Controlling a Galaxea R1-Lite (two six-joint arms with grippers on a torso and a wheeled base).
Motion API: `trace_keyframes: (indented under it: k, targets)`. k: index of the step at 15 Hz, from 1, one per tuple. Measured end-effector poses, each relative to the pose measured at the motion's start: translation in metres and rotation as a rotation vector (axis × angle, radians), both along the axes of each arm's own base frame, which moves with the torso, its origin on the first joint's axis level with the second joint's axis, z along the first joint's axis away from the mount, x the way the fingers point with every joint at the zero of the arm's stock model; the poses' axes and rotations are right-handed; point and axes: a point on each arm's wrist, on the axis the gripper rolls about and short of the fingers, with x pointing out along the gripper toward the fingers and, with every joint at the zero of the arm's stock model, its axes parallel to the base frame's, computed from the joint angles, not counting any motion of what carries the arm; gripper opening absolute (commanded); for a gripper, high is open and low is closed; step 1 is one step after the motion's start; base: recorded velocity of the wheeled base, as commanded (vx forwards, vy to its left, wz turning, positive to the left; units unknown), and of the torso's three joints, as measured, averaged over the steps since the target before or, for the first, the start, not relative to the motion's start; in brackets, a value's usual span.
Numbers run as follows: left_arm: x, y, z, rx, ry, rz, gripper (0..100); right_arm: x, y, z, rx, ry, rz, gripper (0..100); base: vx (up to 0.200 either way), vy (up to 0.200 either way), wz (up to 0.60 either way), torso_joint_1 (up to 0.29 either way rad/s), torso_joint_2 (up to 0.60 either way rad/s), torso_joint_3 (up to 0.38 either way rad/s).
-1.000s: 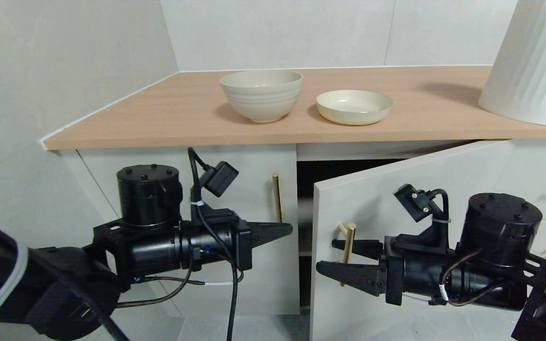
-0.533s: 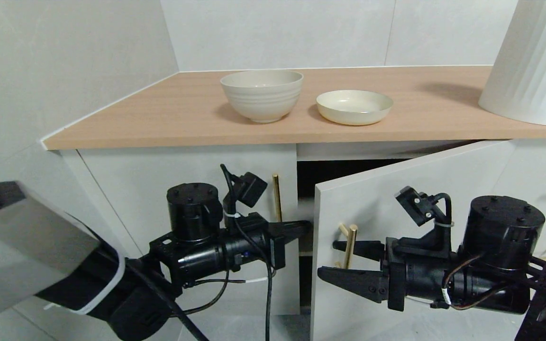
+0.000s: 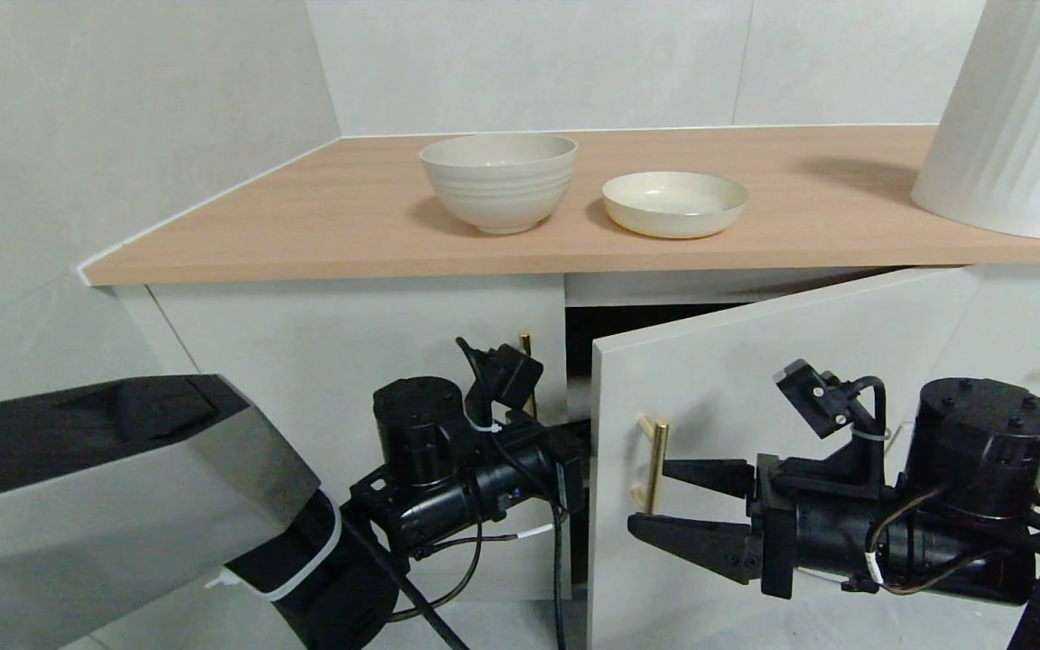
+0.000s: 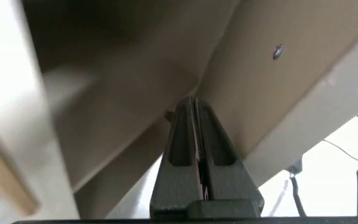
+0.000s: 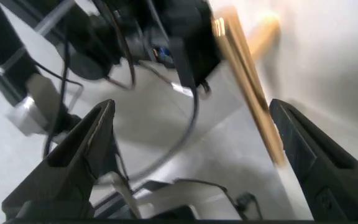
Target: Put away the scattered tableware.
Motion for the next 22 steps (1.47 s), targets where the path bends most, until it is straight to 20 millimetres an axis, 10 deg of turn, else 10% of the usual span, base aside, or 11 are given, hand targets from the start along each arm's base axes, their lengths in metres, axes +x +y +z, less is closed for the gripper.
trace_keyframes:
  k: [10, 15, 22]
  targets:
    - [-0.003, -0.009, 0.021, -0.044, -0.015, -0.034, 0, -0.032, -0.048, 0.002, -0.285, -0.080, -0.378, 100, 0.000, 0.000, 0.00, 0.000, 0.00, 0.000]
    - [-0.003, -0.014, 0.034, -0.053, -0.019, -0.055, 0, -0.085, -0.058, 0.018, -0.340, -0.016, -0.311, 100, 0.000, 0.000, 0.00, 0.000, 0.00, 0.000]
    - [-0.012, -0.017, 0.034, -0.056, 0.004, -0.078, 0, -0.094, -0.061, 0.020, -0.320, -0.028, -0.292, 100, -0.057, 0.000, 0.00, 0.001, 0.00, 0.000]
